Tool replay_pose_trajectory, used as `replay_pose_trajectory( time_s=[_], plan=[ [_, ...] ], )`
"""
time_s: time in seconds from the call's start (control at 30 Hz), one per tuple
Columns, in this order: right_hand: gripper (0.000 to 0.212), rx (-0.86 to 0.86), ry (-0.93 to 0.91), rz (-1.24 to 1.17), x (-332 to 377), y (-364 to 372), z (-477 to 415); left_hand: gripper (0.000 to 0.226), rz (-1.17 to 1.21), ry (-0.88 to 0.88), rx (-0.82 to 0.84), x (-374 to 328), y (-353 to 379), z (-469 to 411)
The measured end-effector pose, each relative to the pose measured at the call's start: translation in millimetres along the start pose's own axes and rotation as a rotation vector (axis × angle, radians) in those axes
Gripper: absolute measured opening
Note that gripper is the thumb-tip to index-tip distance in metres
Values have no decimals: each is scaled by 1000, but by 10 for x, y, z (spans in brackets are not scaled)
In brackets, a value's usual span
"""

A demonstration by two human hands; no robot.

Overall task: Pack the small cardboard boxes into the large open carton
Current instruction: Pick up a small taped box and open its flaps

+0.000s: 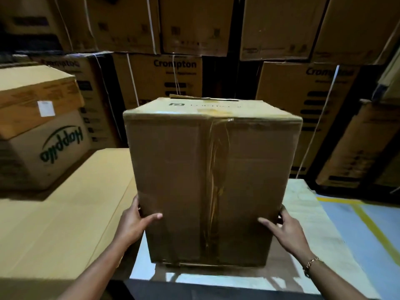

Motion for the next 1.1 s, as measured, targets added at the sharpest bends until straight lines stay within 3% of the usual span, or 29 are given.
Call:
replay_pose_trajectory(
  time_s=[0.1,0.2,0.27,0.43,0.5,0.63,0.77,0.9,0.97,1.03,1.1],
  plan=[
    [49,79,73,92,-175,158,106,82,-86,-60,-29,180,100,42],
    [43,106,90,11,-152,122,17,70,-63,-79,6,215,104,-46],
    [49,102,106,-110,-33,-68,-87,56,-12,-70,72,90,-5,-85],
    [24,-89,248,-632,507,-919,-546,29,445,-43,54,-818,-767,-1],
    [30,-87,233,-703,904,-1172,-812,36,517,-26,109,-1248,-982,-50],
    [57,87,216,-435,1457,-1311,-1265,71,376,-118,248,-1696,-1085,-308],
    [51,186,327,-412,1657,-1195,-1404,70,323,-161,294,-1899,-1042,-565],
    [51,134,305,-405,1641,-1219,-1568,75,387,-113,323,-1961,-987,-719],
    [52,99,248,-413,1624,-1232,-1584,91,384,-51,336,-1950,-961,-733],
    [71,84,171,-482,1653,-1204,-1553,99,384,33,341,-1937,-934,-733],
    [81,48,85,-566,1604,-1144,-1503,79,434,112,386,-1867,-850,-703]
  ],
)
Point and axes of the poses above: each hand's wrist, its own z-axis away from the middle knuckle, its own y-axis out of the palm, x = y × z, the point moved 10 cm from there along -z, towards the middle knuckle, and after that the axes turned 11 degrees about -y, right-handed, at the moved point
